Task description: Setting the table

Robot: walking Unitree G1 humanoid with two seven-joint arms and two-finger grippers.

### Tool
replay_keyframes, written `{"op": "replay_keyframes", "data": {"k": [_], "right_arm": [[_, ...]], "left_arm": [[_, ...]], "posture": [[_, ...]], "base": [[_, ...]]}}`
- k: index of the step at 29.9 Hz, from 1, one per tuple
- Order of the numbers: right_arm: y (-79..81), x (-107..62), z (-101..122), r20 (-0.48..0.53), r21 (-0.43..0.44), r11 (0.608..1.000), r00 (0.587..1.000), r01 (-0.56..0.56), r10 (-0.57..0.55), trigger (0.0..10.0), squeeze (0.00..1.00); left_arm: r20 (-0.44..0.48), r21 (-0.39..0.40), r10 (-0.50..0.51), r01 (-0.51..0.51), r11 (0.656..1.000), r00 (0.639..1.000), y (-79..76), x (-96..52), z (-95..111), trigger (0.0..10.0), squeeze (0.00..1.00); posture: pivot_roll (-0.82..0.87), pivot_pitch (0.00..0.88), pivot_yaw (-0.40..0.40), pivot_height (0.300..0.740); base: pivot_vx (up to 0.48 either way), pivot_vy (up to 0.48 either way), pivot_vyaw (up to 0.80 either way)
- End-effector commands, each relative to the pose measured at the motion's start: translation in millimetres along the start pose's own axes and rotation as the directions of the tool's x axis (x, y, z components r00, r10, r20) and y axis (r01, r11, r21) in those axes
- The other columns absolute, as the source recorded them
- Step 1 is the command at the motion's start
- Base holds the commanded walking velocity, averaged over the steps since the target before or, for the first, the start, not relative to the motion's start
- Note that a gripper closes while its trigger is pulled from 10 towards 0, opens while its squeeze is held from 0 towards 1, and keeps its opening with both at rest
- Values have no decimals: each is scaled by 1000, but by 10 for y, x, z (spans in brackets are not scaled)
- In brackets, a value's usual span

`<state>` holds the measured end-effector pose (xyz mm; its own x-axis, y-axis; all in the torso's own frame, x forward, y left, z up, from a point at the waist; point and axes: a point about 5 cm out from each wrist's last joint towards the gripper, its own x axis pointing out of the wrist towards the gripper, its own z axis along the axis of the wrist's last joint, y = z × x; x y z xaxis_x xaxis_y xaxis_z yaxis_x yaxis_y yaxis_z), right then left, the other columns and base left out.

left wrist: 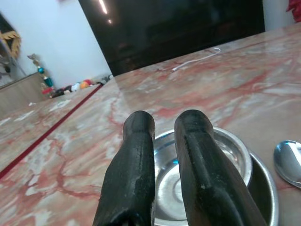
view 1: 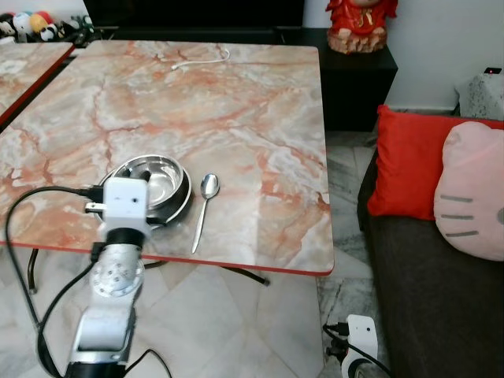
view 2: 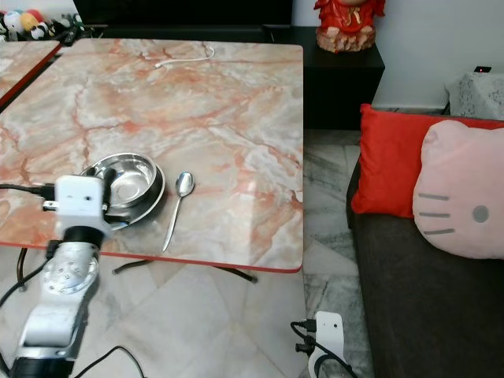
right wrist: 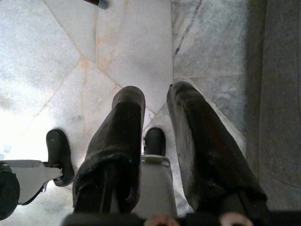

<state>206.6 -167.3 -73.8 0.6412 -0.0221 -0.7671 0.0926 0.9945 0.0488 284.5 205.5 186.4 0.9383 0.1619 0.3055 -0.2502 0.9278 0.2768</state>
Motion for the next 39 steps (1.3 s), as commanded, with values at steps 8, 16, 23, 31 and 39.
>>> {"op": "replay_keyframes", "data": {"k": [8,16,23,31,39], "right_arm": [[-2,-16,-89,-27,-2,1000,1000,4,-4,10000,0],[11,-22,-117,-31,-2,1000,1000,0,0,10000,0],[21,-26,-140,-39,-4,1000,999,-1,1,10000,0],[24,-28,-152,-42,-2,1000,999,-5,5,10000,0],[34,-17,-99,-25,7,1000,1000,-6,6,10000,0]], "left_arm": [[-9,-33,-15,15,999,1000,-43,-34,-38,10000,0],[-14,-51,-35,34,998,999,-63,-48,-55,10000,0],[-27,-51,-35,34,998,999,-48,-66,-89,10000,0],[-26,-55,-28,26,998,999,-29,-70,-93,10000,0],[-12,-61,1,-2,998,1000,43,-14,-26,10000,0]], "posture": [[7,15,37,740],[12,0,39,740],[17,0,41,740],[23,0,41,740],[35,22,43,740]], "base": [[0,420,0],[0,480,0],[0,480,0],[0,480,-455],[0,480,-173]]}}
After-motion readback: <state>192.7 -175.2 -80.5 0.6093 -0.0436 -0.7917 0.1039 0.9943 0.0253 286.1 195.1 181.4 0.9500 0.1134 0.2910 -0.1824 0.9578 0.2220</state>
